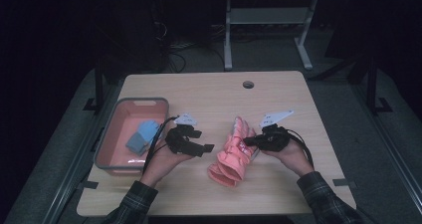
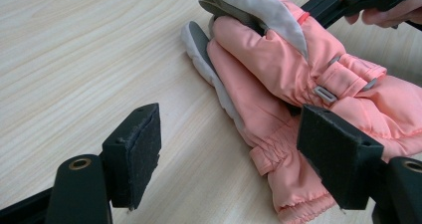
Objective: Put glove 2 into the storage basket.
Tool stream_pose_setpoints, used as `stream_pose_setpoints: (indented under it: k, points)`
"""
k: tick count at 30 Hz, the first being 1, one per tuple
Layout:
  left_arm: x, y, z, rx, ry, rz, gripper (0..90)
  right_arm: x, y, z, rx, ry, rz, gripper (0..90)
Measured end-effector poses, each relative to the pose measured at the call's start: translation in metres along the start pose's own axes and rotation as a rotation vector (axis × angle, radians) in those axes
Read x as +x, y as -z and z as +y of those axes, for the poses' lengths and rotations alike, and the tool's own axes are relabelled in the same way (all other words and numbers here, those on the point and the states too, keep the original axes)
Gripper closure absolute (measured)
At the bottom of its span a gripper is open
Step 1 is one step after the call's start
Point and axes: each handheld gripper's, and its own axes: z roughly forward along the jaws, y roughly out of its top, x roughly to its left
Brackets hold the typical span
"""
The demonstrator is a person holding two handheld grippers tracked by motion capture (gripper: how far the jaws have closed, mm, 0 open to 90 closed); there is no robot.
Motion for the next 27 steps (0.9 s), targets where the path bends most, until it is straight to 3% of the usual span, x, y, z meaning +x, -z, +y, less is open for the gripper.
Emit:
stream_pose_setpoints:
  k: [6,14,21,27]
  points:
    - [-0.003,0.0,0.003,0.004,-0.013,-0.011,22.7,0.001,-0.013,-0.004,0.041,0.003,-0.003,90.0]
    - [-0.015,-0.006,0.02,-0.009,-0.019,-0.068,18.3,0.005,-0.022,-0.005,0.065,0.013,-0.006,90.0]
    - [-0.014,-0.029,0.031,0.024,-0.017,-0.09,17.3,0.01,-0.029,-0.005,0.092,0.033,-0.02,90.0]
    - [-0.009,-0.048,0.034,0.042,0.025,-0.105,14.7,0.011,-0.031,-0.005,0.102,0.046,-0.03,90.0]
